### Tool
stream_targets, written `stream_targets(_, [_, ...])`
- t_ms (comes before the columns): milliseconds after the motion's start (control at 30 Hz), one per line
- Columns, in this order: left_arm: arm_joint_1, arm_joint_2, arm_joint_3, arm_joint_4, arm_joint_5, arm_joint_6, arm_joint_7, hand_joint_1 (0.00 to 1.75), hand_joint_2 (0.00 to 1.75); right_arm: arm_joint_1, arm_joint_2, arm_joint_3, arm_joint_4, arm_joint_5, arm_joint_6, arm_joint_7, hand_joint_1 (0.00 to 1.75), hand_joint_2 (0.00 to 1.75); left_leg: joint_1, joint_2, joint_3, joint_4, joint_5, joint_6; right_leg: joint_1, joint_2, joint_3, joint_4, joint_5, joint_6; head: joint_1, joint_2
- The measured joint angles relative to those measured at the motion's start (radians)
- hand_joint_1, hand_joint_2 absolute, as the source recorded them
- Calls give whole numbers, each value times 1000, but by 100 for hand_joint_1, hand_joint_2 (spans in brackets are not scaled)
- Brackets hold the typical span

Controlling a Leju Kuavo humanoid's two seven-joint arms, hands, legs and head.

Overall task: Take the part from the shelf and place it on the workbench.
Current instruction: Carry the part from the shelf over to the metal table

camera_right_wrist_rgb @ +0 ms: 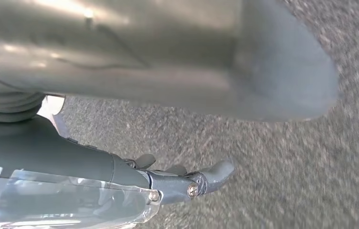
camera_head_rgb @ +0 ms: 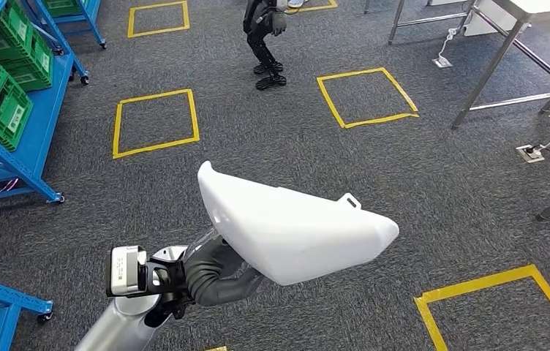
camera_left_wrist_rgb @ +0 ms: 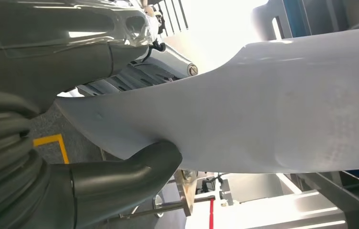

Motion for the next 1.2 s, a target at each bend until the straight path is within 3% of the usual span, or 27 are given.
stream_targets(67, [2, 1, 5, 0, 0, -1, 0, 175, 175, -3, -4, 0, -2, -2, -2, -5, 0, 0, 3, -51, -53, 111, -61, -6, -1, 16, -2, -1, 3, -8, -1, 0])
stream_targets(133, [7, 3, 8, 1, -1, -3, 0, 175, 175, -6, -4, -1, -3, -13, -5, -19, 0, 0, 3, -69, -122, 246, -111, -5, 2, 36, -7, -1, 5, -13, -1, 0])
stream_targets(167, [10, 3, 9, 1, -3, -5, 0, 175, 175, -6, -4, -4, -3, -23, -6, -30, 0, 0, 3, -71, -140, 275, -111, -2, 4, 46, -8, 0, 7, -14, -1, 0])
stream_targets(200, [11, 3, 9, 1, -4, -7, 0, 175, 175, -6, -3, -8, -3, -36, -6, -42, 0, 0, 2, -74, -137, 263, -91, 2, 5, 57, -8, 0, 8, -15, -1, 0])
stream_targets(233, [12, 3, 9, 0, -5, -9, 0, 175, 175, -8, -1, -14, -3, -49, -4, -52, 0, 0, 2, -81, -113, 210, -56, 7, 5, 68, -8, 0, 9, -14, -1, 0])
stream_targets(300, [11, 3, 11, -1, -5, -12, 0, 175, 175, -15, 5, -29, -3, -79, 6, -65, 0, 0, 0, -120, -43, 63, 10, 20, 5, 91, -9, 0, 13, -10, 0, 0])
stream_targets(367, [9, 1, 13, -2, -4, -17, 0, 175, 175, -22, 14, -47, -2, -107, 16, -72, 0, 0, -3, -146, -5, -17, 30, 26, 2, 111, -16, 0, 19, 0, 0, 0])
stream_targets(433, [7, -4, 14, -2, -3, -21, 0, 175, 175, -24, 22, -64, -1, -123, 19, -75, 0, 0, -6, -132, -1, -26, 31, 29, -2, 129, -24, -4, 26, 13, -1, 0])
stream_targets(500, [4, -11, 13, -2, -1, -24, 1, 175, 175, -25, 27, -76, -1, -128, 19, -77, 0, 0, -4, -110, 6, -38, 42, 38, -1, 104, -38, 16, 14, 22, 1, 0])
stream_targets(533, [3, -14, 13, -1, 0, -27, 1, 175, 175, -27, 28, -79, 0, -129, 19, -78, 0, 0, -2, -96, 9, -44, 46, 41, 1, 78, -57, 52, -8, 25, 3, 0])
stream_targets(600, [1, -16, 13, 2, 0, -30, 2, 175, 175, -32, 33, -81, 0, -128, 20, -80, 0, 0, -3, -68, 7, -45, 48, 45, 2, 31, -114, 178, -73, 32, 6, 0])
stream_targets(667, [2, -16, 12, 5, 0, -33, 2, 175, 175, -34, 41, -81, 1, -125, 21, -80, 0, 0, -4, -39, 5, -45, 48, 44, 0, 20, -154, 275, -106, 39, 6, 0])
stream_targets(700, [1, -17, 11, 7, 0, -34, 2, 175, 175, -33, 45, -81, 1, -124, 22, -80, 0, 0, -4, -26, 5, -45, 47, 44, -2, 16, -146, 270, -97, 41, 6, 0])
stream_targets(733, [1, -17, 11, 8, 0, -34, 2, 175, 175, -33, 48, -81, 1, -123, 23, -80, 0, 0, -3, -14, 5, -43, 46, 41, -3, 10, -117, 222, -73, 43, 6, 0])
stream_targets(833, [-7, -20, 8, 8, 0, -37, 2, 175, 175, -36, 56, -80, 2, -120, 24, -79, 0, 0, -7, 12, 4, -32, 36, 26, -4, -33, -5, 28, -8, 38, 5, 0])
stream_targets(867, [-10, -21, 6, 8, 1, -39, 3, 175, 175, -37, 59, -80, 3, -120, 24, -79, 0, 0, -9, 19, 3, -29, 33, 21, -1, -39, 7, 5, -3, 32, 4, 0])
stream_targets(933, [-16, -24, 3, 9, 2, -42, 3, 175, 175, -36, 64, -80, 4, -119, 23, -77, 0, 0, -9, 32, 4, -27, 31, 14, 2, -23, 4, 2, -3, 16, 1, 0])
stream_targets(967, [-19, -25, 2, 9, 2, -43, 3, 175, 175, -35, 65, -80, 4, -118, 23, -75, 0, 0, -6, 28, 3, -25, 28, 9, 2, -16, 2, 2, -2, 11, 2, 0])
stream_targets(1033, [-24, -28, -1, 10, 3, -44, 3, 175, 175, -35, 64, -80, 4, -113, 21, -67, 0, 0, -1, -12, -19, 20, -5, -2, -1, -1, 1, -1, 3, -1, 1, 0])
stream_targets(1100, [-26, -27, -4, 13, 4, -45, 3, 175, 175, -38, 63, -79, 4, -106, 21, -59, 0, 0, 2, -59, -81, 148, -71, -7, -1, 16, -3, -1, 6, -10, 0, 0])
stream_targets(1133, [-25, -26, -6, 15, 5, -45, 3, 175, 175, -38, 63, -79, 4, -104, 21, -56, 0, 0, 2, -67, -116, 220, -98, -7, 0, 26, -6, -1, 8, -12, 0, 0])
stream_targets(1167, [-24, -25, -8, 17, 5, -45, 3, 175, 175, -38, 63, -79, 4, -103, 22, -54, 0, 0, 2, -70, -142, 267, -109, -6, 1, 36, -8, -1, 9, -13, 0, 0])
stream_targets(1200, [-24, -24, -9, 19, 5, -45, 3, 175, 175, -38, 64, -79, 4, -99, 22, -51, 0, 0, 2, -71, -148, 276, -101, -4, 2, 48, -10, -1, 11, -14, 0, 0])
